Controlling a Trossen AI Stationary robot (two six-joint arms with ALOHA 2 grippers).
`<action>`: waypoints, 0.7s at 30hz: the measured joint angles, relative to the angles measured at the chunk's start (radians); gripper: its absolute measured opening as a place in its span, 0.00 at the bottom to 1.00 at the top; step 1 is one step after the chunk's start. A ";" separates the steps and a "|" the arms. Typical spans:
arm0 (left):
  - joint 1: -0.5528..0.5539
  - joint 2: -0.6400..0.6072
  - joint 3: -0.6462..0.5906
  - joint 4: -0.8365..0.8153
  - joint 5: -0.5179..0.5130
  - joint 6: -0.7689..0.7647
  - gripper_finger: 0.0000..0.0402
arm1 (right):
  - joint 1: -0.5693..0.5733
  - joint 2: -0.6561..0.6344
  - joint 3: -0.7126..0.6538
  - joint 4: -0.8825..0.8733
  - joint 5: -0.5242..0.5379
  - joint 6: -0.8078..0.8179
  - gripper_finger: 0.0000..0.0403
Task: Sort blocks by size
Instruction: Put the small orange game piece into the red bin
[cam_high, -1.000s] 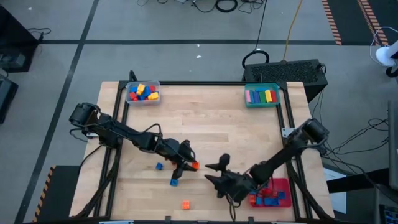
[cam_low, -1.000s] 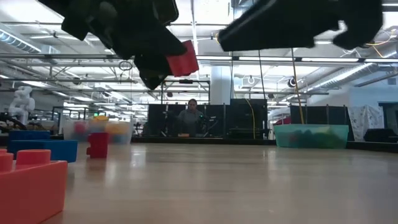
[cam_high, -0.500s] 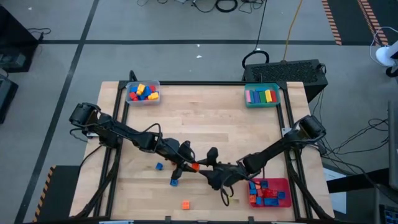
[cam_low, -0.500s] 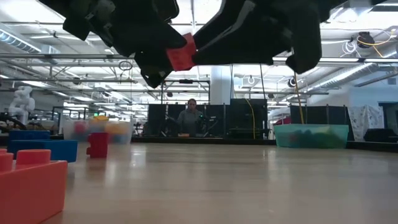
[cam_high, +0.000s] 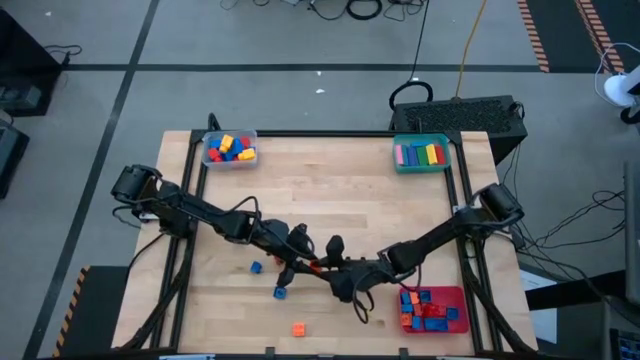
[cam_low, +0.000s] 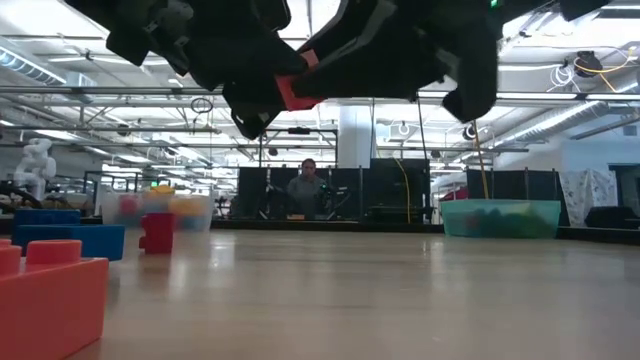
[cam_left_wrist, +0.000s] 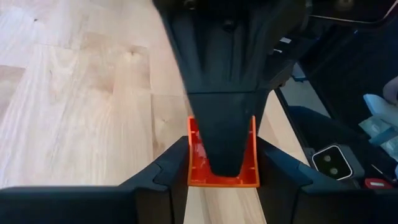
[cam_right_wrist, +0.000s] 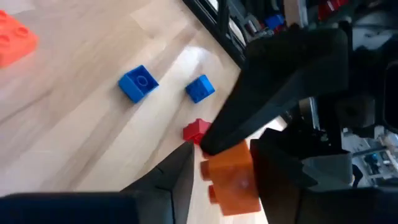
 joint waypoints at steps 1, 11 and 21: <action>0.001 0.000 0.000 0.000 0.000 -0.002 0.36 | -0.005 0.000 0.000 0.000 -0.009 0.000 0.34; 0.002 0.000 0.000 0.008 0.012 -0.050 0.36 | -0.011 0.000 0.000 -0.004 0.006 -0.010 0.26; 0.013 -0.006 -0.001 0.022 0.024 -0.019 0.76 | 0.032 -0.015 0.000 -0.040 0.093 0.171 0.19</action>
